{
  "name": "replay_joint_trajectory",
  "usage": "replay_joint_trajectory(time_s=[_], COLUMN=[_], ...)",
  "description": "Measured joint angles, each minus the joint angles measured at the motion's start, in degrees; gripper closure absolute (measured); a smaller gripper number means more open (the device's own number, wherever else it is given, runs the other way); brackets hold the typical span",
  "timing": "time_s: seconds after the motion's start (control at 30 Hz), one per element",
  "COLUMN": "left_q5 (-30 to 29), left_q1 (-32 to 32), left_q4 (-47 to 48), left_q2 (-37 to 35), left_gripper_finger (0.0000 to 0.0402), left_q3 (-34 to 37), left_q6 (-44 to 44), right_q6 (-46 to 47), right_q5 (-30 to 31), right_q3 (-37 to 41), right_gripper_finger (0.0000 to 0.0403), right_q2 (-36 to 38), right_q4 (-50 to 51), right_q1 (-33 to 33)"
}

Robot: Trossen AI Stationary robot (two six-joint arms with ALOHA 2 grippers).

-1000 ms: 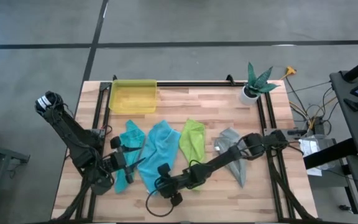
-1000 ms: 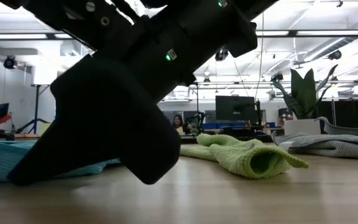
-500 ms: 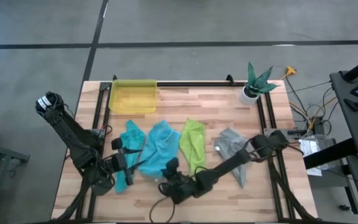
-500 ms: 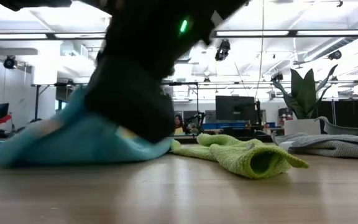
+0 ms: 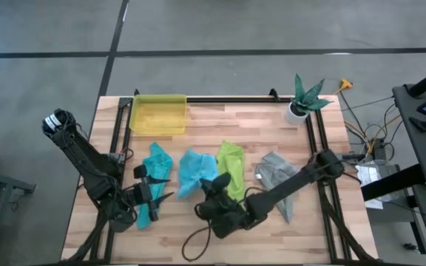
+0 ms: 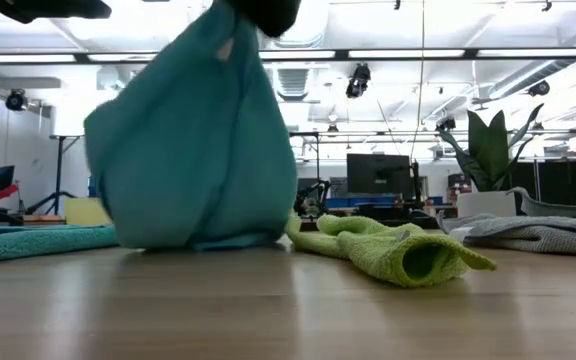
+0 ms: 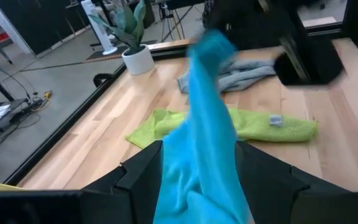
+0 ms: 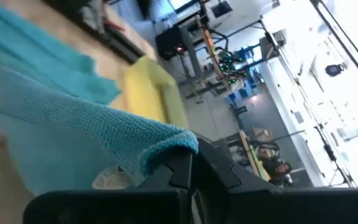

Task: Roll microfiber towels into tight, uniform cylinder then place into a basket
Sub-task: Roll the right light blue towel

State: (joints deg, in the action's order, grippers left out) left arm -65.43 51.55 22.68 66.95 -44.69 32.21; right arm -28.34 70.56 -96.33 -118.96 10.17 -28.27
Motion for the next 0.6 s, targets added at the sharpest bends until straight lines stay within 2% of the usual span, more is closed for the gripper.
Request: replay_joint_trajectory(time_s=[0.17,0.23,0.43,0.5,0.6], left_q5=[0.0,0.0,0.0,-0.2,-1.1], left_q1=[0.0,0.0,0.0,0.0,-0.1], left_q4=[0.0,0.0,0.2,0.3,0.2], left_q2=[0.1,0.1,0.1,0.1,0.1], left_gripper_finger=[0.0217,0.0217,0.0217,0.0217,0.0217], left_q3=[0.0,0.0,0.0,0.0,0.0], left_q6=[0.0,0.0,-0.1,-0.2,-1.1], right_q6=[-2.8,-2.7,3.3,4.2,4.2], right_q5=[-1.4,-5.6,-25.2,-27.9,-28.6], right_q3=[0.0,0.0,0.0,0.0,0.0], right_gripper_finger=[0.0394,0.0394,0.0394,0.0394,0.0394], right_q2=[6.8,9.9,17.5,18.7,19.2], right_q4=[-0.1,-0.1,-0.7,-0.7,-0.6], right_q1=[2.5,3.5,6.8,7.5,7.9])
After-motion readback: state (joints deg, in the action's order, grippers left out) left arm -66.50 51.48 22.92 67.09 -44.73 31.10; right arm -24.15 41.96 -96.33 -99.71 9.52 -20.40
